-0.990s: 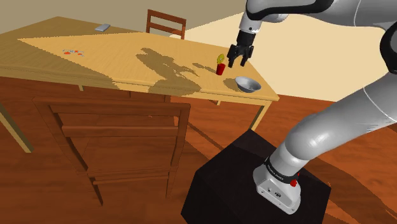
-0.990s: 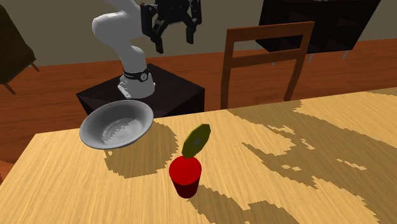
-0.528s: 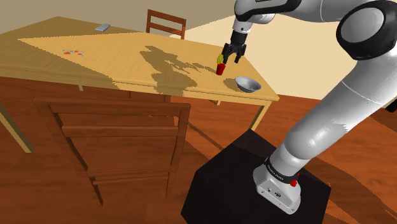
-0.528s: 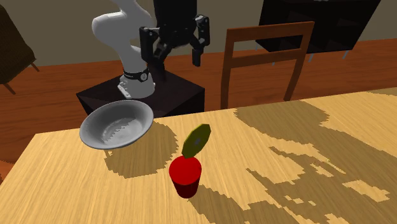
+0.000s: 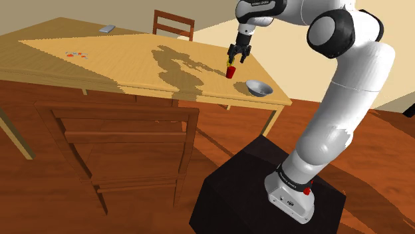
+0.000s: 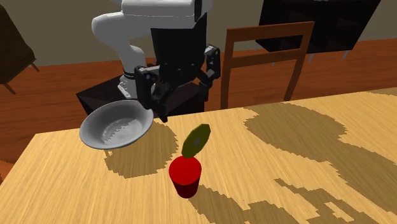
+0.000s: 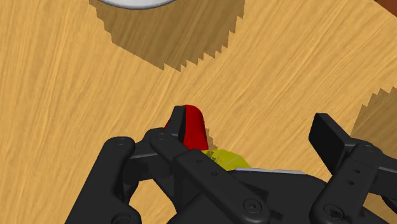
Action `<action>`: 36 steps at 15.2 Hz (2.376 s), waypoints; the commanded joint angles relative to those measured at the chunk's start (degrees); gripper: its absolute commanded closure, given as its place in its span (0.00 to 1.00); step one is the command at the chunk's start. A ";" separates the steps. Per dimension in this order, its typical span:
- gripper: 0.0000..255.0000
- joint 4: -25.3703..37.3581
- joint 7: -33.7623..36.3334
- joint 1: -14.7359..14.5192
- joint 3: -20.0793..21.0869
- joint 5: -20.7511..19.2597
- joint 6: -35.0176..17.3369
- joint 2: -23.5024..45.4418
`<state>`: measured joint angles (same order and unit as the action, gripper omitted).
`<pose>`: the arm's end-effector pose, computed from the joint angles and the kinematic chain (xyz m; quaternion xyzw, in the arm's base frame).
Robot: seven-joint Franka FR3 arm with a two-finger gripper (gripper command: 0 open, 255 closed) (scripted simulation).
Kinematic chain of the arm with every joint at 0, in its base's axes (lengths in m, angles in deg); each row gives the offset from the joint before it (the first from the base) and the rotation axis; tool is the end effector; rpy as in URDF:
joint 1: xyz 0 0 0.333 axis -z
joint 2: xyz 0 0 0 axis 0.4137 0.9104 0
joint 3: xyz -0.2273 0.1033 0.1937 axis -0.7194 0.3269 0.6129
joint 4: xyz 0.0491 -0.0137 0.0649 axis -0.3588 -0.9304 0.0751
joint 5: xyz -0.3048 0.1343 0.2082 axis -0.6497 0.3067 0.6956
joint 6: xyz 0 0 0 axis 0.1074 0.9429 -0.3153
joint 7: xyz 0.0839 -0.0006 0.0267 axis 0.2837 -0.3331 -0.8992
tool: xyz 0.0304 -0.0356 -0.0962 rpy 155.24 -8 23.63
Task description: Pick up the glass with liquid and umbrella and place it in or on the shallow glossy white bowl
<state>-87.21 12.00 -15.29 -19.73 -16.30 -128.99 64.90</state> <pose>0.5814 -0.2329 0.4897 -0.9955 0.0939 0.0073 0.0069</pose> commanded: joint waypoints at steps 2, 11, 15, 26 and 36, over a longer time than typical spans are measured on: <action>0.00 8.79 -1.81 1.93 -0.42 1.93 1.52 7.23; 0.00 24.60 -3.59 5.87 -0.09 5.03 3.43 20.97; 0.00 21.95 -3.73 5.64 -0.03 5.11 0.73 21.05; 1.00 21.99 -3.73 5.65 -0.03 5.11 0.76 21.07; 1.00 24.12 -3.59 5.81 -0.08 5.03 2.98 20.95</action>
<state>-63.65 8.29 -9.46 -19.80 -11.22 -126.66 85.94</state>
